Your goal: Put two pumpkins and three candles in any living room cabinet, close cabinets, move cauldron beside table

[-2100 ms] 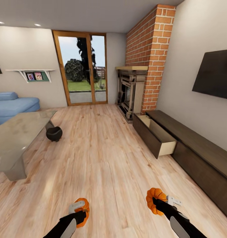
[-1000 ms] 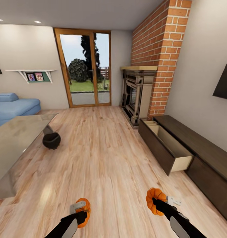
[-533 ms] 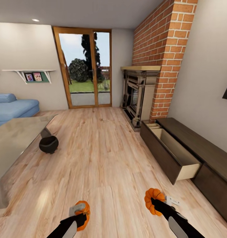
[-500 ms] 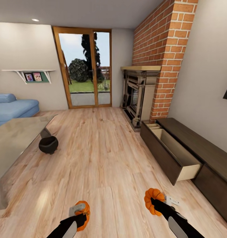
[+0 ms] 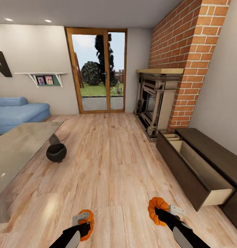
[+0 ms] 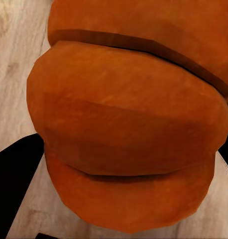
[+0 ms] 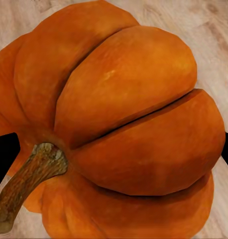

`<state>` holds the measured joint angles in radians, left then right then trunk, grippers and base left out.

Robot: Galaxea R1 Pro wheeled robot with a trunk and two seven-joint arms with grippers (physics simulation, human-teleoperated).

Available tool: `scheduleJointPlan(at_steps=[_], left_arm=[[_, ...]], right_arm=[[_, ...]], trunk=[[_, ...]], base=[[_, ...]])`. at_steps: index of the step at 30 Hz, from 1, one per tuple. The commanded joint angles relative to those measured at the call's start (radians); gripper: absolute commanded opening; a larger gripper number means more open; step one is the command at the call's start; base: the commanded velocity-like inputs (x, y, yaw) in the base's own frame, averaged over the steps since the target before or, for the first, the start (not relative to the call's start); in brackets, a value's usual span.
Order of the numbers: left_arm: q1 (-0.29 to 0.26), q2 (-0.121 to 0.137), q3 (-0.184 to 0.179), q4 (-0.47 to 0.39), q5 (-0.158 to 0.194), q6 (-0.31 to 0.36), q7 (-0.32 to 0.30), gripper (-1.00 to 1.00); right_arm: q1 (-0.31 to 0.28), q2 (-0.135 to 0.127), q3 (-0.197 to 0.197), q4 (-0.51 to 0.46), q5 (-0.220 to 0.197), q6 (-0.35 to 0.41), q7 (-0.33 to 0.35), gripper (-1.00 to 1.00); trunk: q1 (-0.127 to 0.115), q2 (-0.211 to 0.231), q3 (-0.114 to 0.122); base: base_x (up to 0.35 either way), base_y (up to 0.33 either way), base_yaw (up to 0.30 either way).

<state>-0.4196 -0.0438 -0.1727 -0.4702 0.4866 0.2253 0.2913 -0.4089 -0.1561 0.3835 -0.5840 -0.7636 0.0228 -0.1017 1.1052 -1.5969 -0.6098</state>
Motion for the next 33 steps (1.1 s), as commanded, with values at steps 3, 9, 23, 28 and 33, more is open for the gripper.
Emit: scheduleJointPlan(at_steps=[3,9,23,28,33], left_arm=[[-0.001,0.001,-0.008,-0.002,0.007,0.003,0.011,-1.0],[-0.001,0.001,-0.008,-0.002,0.006,0.003,0.011,-1.0],[-0.001,0.001,-0.008,-0.002,0.006,0.003,0.01,-1.0],[-0.001,0.001,-0.008,-0.002,0.006,0.003,0.01,-1.0],[-0.001,0.001,-0.008,-0.002,0.006,0.003,0.01,-1.0]], right_arm=[[-0.001,-0.002,0.008,-0.004,-0.006,0.002,-0.01,-1.0],[-0.001,-0.001,0.009,-0.004,-0.006,0.002,-0.01,-1.0],[-0.001,0.0,0.009,-0.004,-0.006,0.002,-0.01,-1.0],[-0.001,0.0,0.009,-0.003,-0.006,0.002,-0.01,-1.0],[-0.001,0.0,0.009,-0.002,-0.007,0.002,-0.01,-1.0]], trunk=[[0.001,-0.001,-0.001],[0.001,-0.001,-0.001],[0.001,-0.001,-0.001],[0.001,-0.001,-0.001],[0.001,-0.001,-0.001]], base=[[0.336,0.0,0.079],[0.336,0.0,0.011],[0.336,0.049,0.0],[0.336,0.073,0.0],[0.336,0.075,0.0]])
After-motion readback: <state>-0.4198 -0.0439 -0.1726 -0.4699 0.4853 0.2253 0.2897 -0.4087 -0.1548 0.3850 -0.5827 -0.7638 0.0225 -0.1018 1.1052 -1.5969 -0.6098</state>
